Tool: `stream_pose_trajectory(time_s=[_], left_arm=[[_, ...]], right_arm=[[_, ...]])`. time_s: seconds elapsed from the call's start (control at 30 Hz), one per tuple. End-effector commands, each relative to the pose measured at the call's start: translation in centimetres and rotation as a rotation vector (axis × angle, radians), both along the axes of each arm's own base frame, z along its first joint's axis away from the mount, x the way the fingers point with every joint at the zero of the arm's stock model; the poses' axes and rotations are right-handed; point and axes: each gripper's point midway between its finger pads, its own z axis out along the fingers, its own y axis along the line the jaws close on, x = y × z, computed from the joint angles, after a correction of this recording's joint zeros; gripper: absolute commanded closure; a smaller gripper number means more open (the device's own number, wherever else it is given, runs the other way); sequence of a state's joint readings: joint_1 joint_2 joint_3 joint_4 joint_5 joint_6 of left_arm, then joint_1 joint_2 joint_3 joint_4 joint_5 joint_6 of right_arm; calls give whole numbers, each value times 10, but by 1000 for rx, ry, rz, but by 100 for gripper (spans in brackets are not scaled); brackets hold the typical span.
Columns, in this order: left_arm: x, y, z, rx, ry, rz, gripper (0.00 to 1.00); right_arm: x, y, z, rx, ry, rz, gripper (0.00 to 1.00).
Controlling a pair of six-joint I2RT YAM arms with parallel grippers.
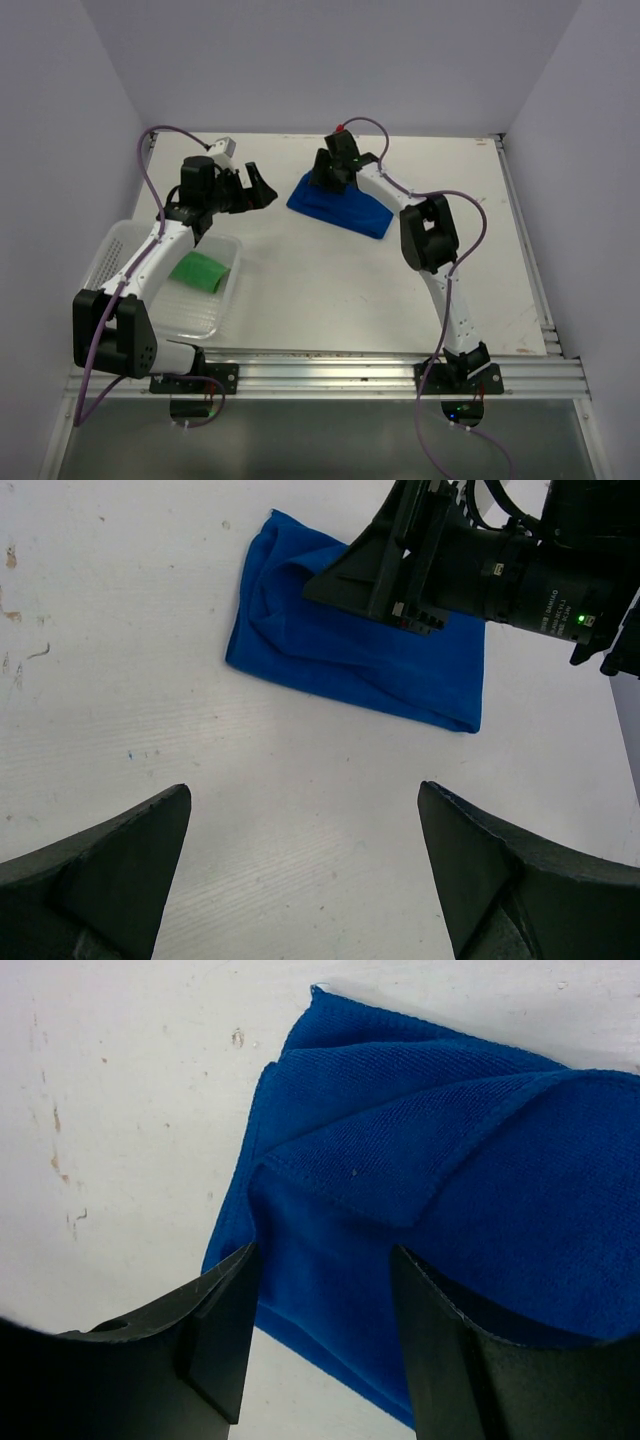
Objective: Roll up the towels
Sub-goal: Fold the towel
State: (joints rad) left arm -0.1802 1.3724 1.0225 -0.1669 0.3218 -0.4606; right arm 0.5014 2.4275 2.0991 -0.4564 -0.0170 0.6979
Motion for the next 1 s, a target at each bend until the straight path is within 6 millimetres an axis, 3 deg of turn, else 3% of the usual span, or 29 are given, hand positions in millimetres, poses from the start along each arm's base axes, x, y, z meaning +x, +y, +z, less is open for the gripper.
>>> stream_pose_trajectory(time_s=[0.0, 0.77, 0.97], left_arm=[[3, -7, 8, -18, -33, -24, 0], [2, -9, 6, -24, -24, -37, 0], [3, -9, 6, -23, -26, -38, 0]], right_arm=[[14, 6, 14, 46, -35, -10, 42], [64, 1, 12, 56, -178, -96, 41], [86, 13, 31, 100, -290, -76, 38]])
